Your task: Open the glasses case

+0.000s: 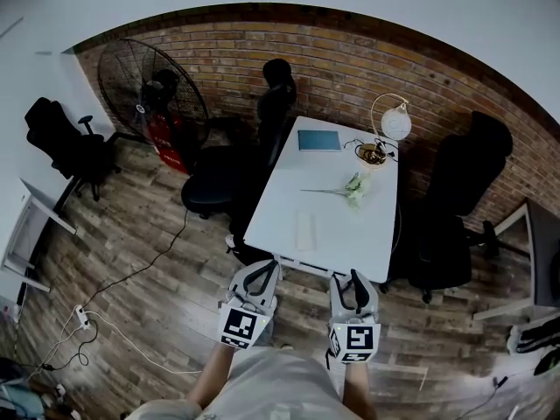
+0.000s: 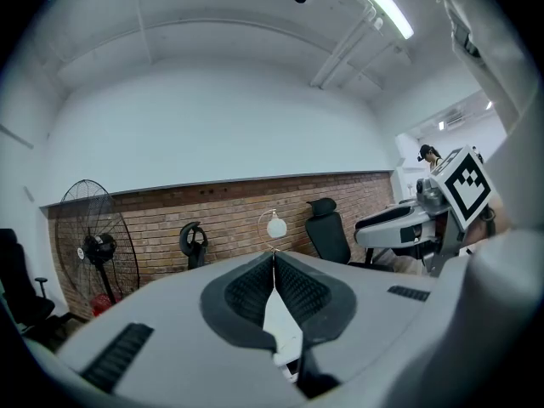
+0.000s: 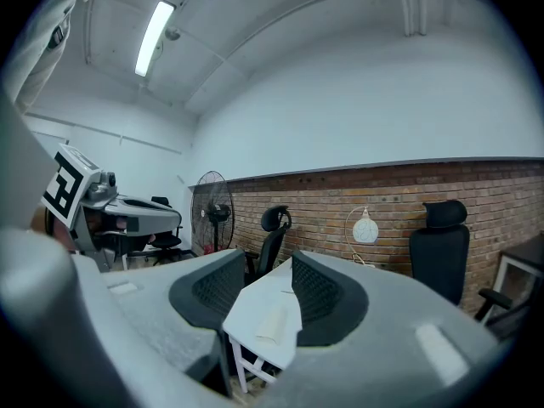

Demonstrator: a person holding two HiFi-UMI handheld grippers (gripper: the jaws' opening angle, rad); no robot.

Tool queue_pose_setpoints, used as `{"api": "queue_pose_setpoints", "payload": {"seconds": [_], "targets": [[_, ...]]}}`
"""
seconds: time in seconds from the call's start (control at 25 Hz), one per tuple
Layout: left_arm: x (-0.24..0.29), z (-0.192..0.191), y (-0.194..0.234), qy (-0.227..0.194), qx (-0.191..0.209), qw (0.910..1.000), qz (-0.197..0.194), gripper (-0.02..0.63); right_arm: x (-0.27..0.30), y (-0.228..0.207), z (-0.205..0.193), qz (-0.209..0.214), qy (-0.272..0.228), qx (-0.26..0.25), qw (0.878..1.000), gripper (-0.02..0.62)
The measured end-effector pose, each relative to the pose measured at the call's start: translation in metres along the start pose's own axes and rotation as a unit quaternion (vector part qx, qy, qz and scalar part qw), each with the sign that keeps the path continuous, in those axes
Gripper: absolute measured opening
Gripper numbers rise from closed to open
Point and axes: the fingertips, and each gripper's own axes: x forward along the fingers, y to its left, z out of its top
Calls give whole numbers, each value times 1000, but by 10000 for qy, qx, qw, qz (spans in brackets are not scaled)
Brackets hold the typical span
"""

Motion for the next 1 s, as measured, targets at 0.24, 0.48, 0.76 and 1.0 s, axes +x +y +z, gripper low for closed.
{"api": "queue_pose_setpoints", "payload": {"seconds": [0.24,0.48,0.76,1.0], "targets": [[23,-11,25,24,-58,9998,-200,8,32,0,-1,-190,89,56,9998,178],[61,-20,56,49,-80,9989,-462,8,73,-8,-5,-477,231,118,9985,178],[101,-20,94,14,-94,9971,-752,8,116,-17,0,-803,326,137,9961,178],[132,-18,120,-69,-112,9951,-977,8,147,-22,7,-1064,364,118,9936,178]]}}
